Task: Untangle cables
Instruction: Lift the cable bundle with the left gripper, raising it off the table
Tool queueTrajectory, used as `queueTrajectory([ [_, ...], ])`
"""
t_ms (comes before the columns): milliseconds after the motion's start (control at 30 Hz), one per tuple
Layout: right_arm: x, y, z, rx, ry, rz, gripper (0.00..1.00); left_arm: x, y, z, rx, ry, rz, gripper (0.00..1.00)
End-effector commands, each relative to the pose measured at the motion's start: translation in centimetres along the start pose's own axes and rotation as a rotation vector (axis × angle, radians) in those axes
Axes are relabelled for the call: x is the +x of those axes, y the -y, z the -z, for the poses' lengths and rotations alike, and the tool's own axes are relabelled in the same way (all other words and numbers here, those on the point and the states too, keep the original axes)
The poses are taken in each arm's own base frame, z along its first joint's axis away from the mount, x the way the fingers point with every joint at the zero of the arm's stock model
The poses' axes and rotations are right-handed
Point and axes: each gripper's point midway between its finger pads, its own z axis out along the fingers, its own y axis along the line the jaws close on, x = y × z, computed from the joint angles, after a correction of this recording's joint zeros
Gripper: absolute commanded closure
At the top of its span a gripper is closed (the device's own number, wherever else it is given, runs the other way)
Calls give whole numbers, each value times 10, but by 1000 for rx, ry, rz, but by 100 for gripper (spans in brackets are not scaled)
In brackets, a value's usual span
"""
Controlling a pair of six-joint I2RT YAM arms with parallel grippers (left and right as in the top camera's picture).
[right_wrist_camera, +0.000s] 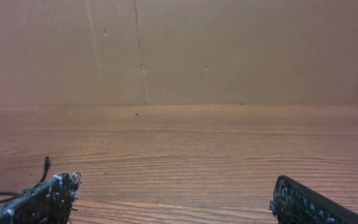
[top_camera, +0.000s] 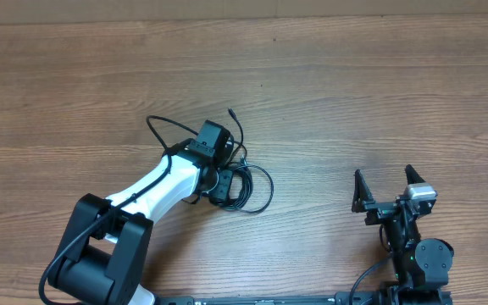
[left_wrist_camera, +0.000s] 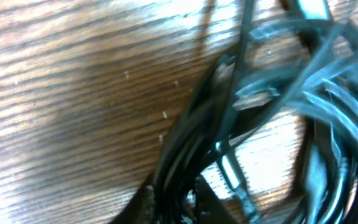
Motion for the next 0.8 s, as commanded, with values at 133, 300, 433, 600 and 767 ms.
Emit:
queueTrajectory([
  [133, 2, 1, 0, 6, 5, 1, 0, -5, -5, 1, -23, 2, -8, 96],
  [300, 2, 1, 0, 6, 5, 1, 0, -53, -14, 59, -109, 87, 1, 96],
  [433, 2, 1, 0, 6, 5, 1, 0, -82, -5, 131, -115, 165, -14, 96],
  [600, 2, 1, 0, 6, 5, 1, 0, -104, -3, 165, -188, 286, -49, 96],
  [767, 2, 1, 0, 6, 5, 1, 0, -101, 10, 171, -210, 299, -90, 96],
])
